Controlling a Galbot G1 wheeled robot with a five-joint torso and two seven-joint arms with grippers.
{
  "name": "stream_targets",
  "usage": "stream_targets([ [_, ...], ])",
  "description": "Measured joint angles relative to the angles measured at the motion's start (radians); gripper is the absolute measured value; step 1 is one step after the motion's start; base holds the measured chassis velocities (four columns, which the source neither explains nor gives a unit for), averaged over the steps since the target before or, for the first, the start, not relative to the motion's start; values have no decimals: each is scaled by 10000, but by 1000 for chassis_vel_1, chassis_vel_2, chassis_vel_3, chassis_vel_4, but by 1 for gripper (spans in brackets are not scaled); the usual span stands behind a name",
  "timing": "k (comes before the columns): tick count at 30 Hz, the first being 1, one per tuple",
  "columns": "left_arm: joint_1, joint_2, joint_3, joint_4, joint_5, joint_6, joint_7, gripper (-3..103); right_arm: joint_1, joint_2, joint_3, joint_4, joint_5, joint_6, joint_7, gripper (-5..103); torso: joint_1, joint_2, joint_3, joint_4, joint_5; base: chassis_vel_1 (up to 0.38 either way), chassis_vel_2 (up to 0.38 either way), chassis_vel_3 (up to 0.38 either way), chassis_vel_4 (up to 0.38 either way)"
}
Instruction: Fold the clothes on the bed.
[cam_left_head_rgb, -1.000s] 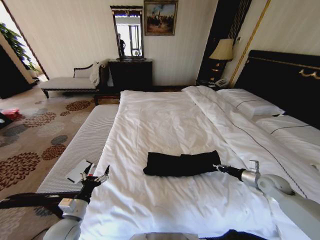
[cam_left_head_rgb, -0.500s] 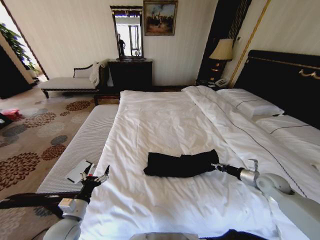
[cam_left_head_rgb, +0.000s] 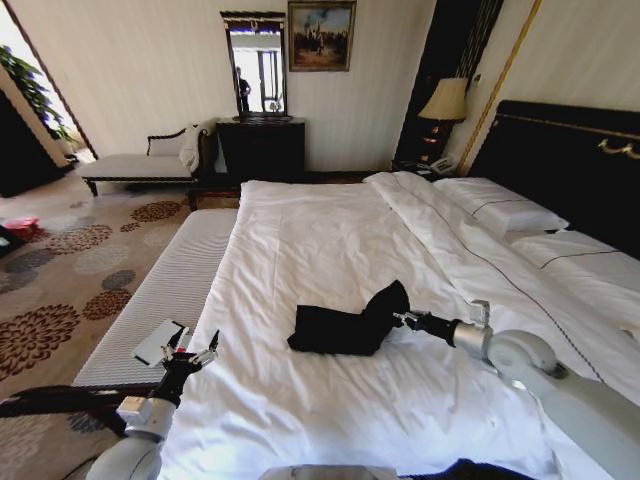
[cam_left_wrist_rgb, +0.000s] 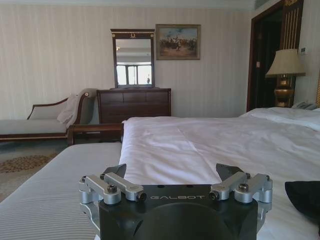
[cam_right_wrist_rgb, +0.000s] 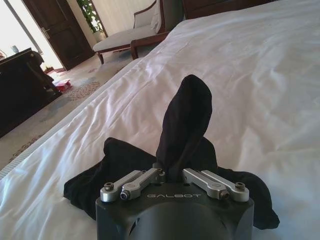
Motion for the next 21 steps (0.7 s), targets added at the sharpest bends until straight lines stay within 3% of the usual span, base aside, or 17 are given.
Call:
stream_targets([
  [8, 0, 0, 0, 0, 0, 0, -1, 100, 2044, -102, -2425, -137, 84, 23, 33, 3, 0, -1, 1, 1, 1, 0, 0, 0, 0],
  [11, 0, 1, 0, 0, 0, 0, -2, 100, 3780, 39, -4217, -317, 445, 32, 241, 3, 0, 0, 1, 2, 0, 0, 0, 0, 0],
  [21, 0, 0, 0, 0, 0, 0, -1, 100, 6133, 712, -6812, -621, 570, -58, 541, 3, 1, -1, 1, 1, -1, 0, 0, 0, 0],
])
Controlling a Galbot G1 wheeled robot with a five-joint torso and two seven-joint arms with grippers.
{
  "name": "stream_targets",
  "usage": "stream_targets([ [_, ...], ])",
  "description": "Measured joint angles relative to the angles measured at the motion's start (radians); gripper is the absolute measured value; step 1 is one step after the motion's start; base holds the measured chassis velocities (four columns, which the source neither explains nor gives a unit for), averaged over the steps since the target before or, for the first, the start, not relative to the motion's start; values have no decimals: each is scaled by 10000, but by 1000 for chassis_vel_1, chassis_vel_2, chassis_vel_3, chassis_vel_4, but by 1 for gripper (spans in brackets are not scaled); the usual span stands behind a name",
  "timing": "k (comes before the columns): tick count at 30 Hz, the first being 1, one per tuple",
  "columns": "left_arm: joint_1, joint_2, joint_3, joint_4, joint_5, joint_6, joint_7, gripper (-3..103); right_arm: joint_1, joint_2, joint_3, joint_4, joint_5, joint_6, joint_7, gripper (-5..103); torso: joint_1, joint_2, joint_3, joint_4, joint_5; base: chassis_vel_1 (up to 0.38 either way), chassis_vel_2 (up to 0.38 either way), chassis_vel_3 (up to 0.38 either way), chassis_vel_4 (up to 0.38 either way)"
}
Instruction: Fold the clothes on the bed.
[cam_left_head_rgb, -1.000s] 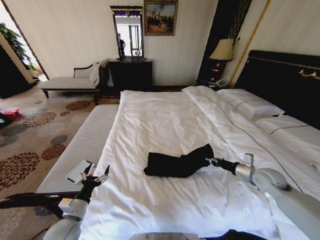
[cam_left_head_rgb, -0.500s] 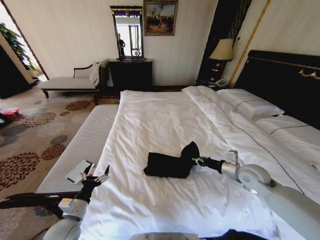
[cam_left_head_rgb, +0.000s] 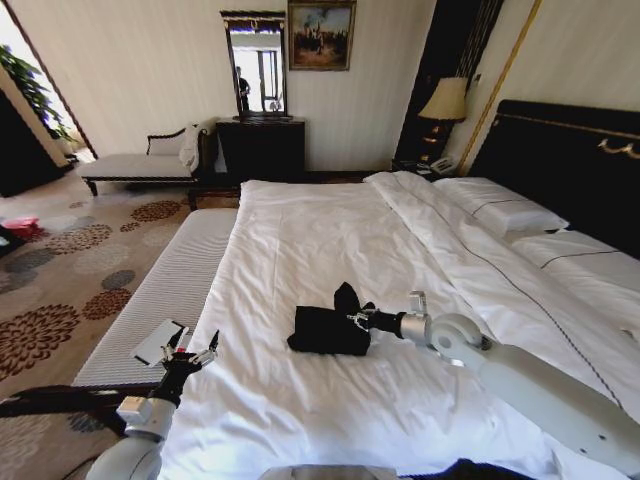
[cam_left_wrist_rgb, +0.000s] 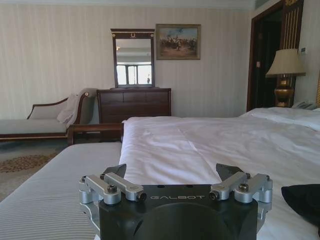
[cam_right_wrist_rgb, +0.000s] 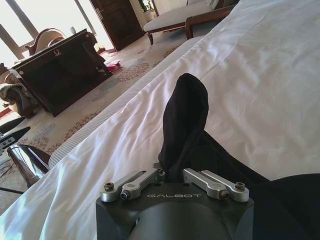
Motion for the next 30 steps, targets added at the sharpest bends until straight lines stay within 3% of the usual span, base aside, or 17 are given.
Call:
stream_targets([
  [17, 0, 0, 0, 0, 0, 0, 0, 100, 1479, 1212, -2108, -495, -57, -187, 675, 1, 0, 0, 0, 0, 1, 0, 0, 0, 0],
  [24, 0, 1, 0, -1, 0, 0, 0, 100, 1597, 1458, -2277, -726, -123, -14, 972, 33, -1, 0, -1, 0, 2, 0, 0, 0, 0],
  [30, 0, 0, 0, -1, 0, 0, 0, 100, 1618, 1260, -2034, -634, -85, 92, 1005, 48, 0, 0, -1, 0, 2, 0, 0, 0, 0],
])
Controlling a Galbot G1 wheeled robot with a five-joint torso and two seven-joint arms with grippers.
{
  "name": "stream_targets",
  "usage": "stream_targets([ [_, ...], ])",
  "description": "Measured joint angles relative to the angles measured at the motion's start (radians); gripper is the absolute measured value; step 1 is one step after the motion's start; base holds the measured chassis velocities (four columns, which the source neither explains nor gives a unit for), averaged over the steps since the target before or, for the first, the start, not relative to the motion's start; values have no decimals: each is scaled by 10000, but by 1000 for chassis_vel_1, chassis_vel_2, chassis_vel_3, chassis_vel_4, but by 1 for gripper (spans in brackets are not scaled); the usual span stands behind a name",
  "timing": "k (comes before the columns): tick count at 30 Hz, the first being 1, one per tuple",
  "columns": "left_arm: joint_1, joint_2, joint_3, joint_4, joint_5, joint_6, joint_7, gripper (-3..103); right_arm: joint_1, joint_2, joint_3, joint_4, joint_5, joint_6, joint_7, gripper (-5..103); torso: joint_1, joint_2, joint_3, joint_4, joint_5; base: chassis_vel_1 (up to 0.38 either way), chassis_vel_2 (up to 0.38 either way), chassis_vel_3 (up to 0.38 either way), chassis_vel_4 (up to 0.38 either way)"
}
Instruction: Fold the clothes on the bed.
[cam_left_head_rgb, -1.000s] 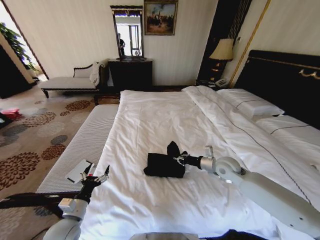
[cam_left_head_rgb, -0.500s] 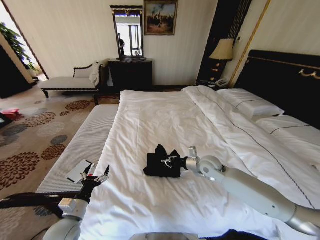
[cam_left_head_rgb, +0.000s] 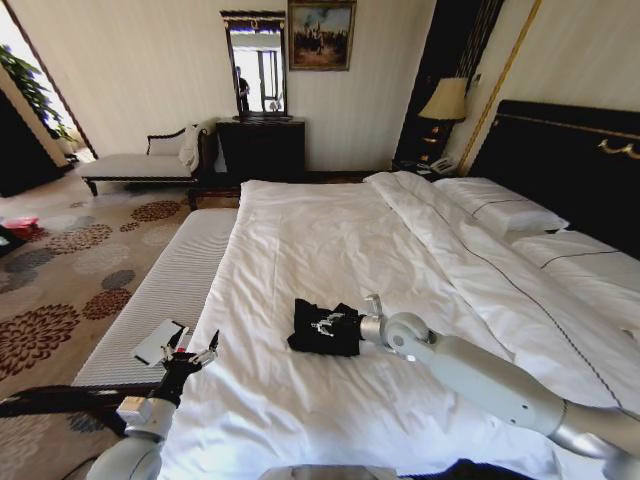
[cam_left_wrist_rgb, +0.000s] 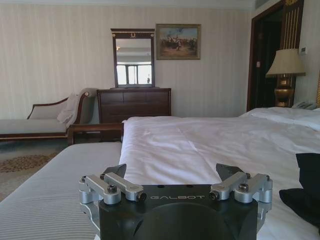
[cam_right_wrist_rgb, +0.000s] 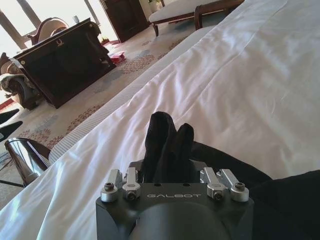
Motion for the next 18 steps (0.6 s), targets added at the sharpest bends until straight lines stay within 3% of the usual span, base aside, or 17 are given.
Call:
stream_targets([
  [3, 0, 0, 0, 0, 0, 0, 0, 100, -116, -286, 383, 258, 100, 22, 58, 66, 0, 0, 0, 0, 0, 0, 0, 0, 0],
  [5, 0, 0, 0, 0, 0, 0, 0, 100, -155, -333, 469, 309, 123, 25, 69, 66, 0, 0, 0, 0, 0, 0, 0, 0, 0],
  [8, 0, 0, 0, 0, 0, 0, 1, 100, -502, -627, 1124, 604, 246, 35, 77, 83, 0, 0, 0, 1, 0, 0, 0, 0, 0],
  [10, 0, 0, 0, 0, 0, 0, 1, 100, -601, -670, 1290, 645, 248, 44, 77, 83, 0, 0, 0, 1, 0, 0, 0, 0, 0],
  [13, 0, 0, 0, 0, 0, 0, 1, 100, -1589, -906, 2654, 775, 45, 198, 50, 97, -1, 0, -1, 1, 0, 0, 0, 0, 0],
  [18, 0, 0, 0, 0, 0, 0, 3, 100, -2946, -1095, 4234, 824, -684, 502, -81, 100, -2, 0, -1, -3, 0, 0, 0, 0, 0],
])
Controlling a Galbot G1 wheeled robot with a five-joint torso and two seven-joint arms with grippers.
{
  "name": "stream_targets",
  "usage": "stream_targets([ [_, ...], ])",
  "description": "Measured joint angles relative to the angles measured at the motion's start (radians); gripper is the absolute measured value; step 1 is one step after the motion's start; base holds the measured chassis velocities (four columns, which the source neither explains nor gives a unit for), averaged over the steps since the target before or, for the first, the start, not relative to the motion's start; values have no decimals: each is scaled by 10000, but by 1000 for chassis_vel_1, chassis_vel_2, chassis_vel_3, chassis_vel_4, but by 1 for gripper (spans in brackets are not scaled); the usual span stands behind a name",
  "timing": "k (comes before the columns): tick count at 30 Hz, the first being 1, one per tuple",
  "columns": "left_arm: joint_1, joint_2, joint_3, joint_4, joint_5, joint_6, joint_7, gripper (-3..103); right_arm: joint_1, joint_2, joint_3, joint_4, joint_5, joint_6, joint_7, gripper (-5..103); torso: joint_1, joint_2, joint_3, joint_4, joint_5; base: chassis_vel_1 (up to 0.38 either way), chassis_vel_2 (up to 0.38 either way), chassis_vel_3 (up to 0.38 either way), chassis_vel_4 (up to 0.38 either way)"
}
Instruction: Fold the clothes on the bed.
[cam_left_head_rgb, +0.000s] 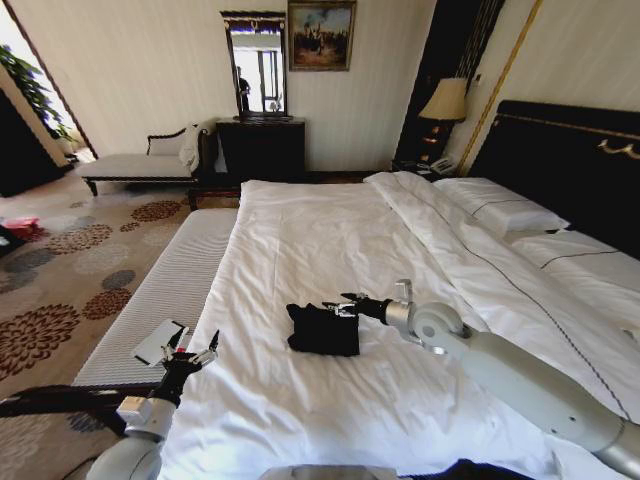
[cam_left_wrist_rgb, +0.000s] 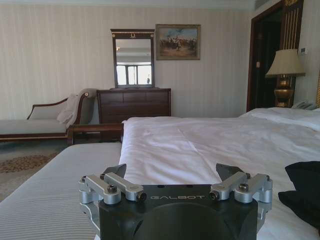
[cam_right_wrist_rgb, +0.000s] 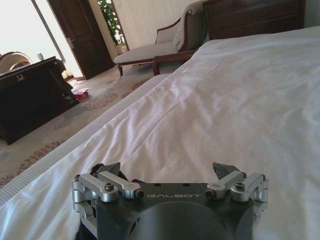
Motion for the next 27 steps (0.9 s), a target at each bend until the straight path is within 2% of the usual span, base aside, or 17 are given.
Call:
stream_targets([
  [3, 0, 0, 0, -1, 0, 0, 1, 100, -994, -7, 1211, -96, -767, 583, 58, 100, 0, 0, 0, 1, 0, 0, 0, 0, 0],
  [5, -1, 0, 0, -1, 0, 0, 0, 100, -1410, 90, 1782, -206, -1319, 1077, 98, 100, 0, 1, 0, 2, 0, 0, 0, 0, 0],
  [6, -1, 0, 0, -1, 0, 0, 0, 100, -1410, 90, 1782, -206, -1319, 1077, 98, 100, 0, 1, 0, 2, 0, 0, 0, 0, 0],
  [9, 0, 0, 0, -1, 0, 0, 0, 100, -1828, 470, 2236, -272, -2269, 2160, 1419, 100, 0, 0, 0, 6, 1, 0, 0, 0, 0],
  [11, 0, 0, 0, 0, 0, 0, 0, 100, -2093, 679, 2588, -384, -2975, 2572, 1676, 100, 0, 0, 0, 6, 0, 0, 0, 0, 0],
  [12, 0, 0, 0, 0, 0, 0, 0, 100, -2093, 679, 2588, -384, -2975, 2572, 1676, 100, 0, 0, 0, 6, 0, 0, 0, 0, 0],
  [15, 0, 0, 0, -1, 0, 0, -1, 100, -2936, 1103, 3606, -726, -4810, 3536, 1788, 100, 0, 1, 0, 6, 0, 0, 0, 0, 0],
  [16, 0, 0, 0, -1, 0, 0, -1, 100, -2936, 1103, 3606, -726, -4810, 3536, 1788, 100, 0, 1, 0, 6, 0, 0, 0, 0, 0],
  [19, 0, 0, 0, -1, 0, 0, -1, 100, -4087, 1665, 5016, -772, -5400, 3719, 1731, 100, 0, 0, 0, 3, 1, 0, 0, 0, 0],
  [20, 0, 0, 0, -1, 0, 0, -1, 100, -4087, 1665, 5016, -772, -5400, 3719, 1731, 100, 0, 0, 0, 3, 1, 0, 0, 0, 0],
  [23, -1, 0, 0, 0, 0, 1, -3, 100, -5284, 2235, 6383, -722, -5452, 4252, 1598, 100, 0, 0, -1, 0, 1, 0, 0, 0, 0],
  [25, 0, 0, 0, 0, 0, 0, -2, 100, -5514, 2350, 6675, -705, -5538, 4396, 1539, 100, 0, 1, 0, 1, 1, 0, 0, 0, 0],
  [27, 0, 0, 0, 0, 0, 0, -2, 100, -6049, 2695, 7455, -658, -5949, 4788, 1364, 100, 0, 1, -1, 2, -1, 0, 0, 0, 0],
])
